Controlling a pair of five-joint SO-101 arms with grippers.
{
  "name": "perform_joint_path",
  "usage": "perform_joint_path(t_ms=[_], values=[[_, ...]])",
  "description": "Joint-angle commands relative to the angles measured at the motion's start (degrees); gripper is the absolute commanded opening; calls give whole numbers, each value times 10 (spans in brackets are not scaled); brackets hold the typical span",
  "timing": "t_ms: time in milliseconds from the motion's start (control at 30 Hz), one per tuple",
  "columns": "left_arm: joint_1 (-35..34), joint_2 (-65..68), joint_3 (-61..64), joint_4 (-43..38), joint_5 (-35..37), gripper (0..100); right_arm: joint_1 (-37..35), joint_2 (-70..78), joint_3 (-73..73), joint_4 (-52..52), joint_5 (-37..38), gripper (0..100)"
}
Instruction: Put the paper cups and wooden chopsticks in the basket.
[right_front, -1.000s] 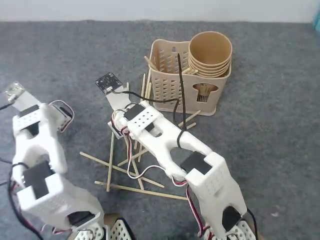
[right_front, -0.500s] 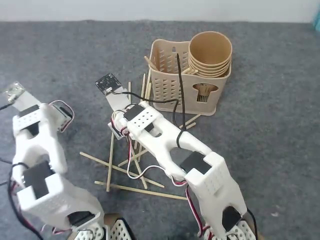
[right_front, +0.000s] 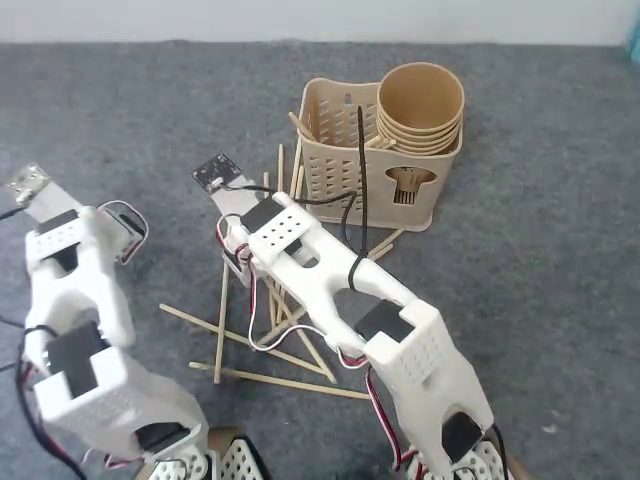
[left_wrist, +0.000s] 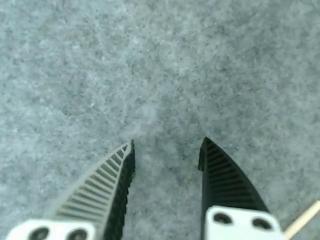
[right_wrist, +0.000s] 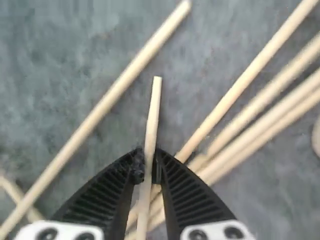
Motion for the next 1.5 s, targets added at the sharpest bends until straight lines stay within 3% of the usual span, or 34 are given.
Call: perform_joint_path(t_ms=[0,200,567,867,1167,1467], values=[[26,-5,-14,5,-38,199,8,-96,-23,52,4,8],[59,-61,45,-26,-70,198,5,-177,30,72,3,8],[187,-287,256,-135,-149,199,13,-343,271,-126,-16,8],[254,-211,222,-139,-222,198,34,-466,354,-151,-18,8],[257,11,-22,27,-226,137,35,-538,432,-216,-30,8],[279,157,-190,173,-295,100,55,-540,431,-216,-29,8]])
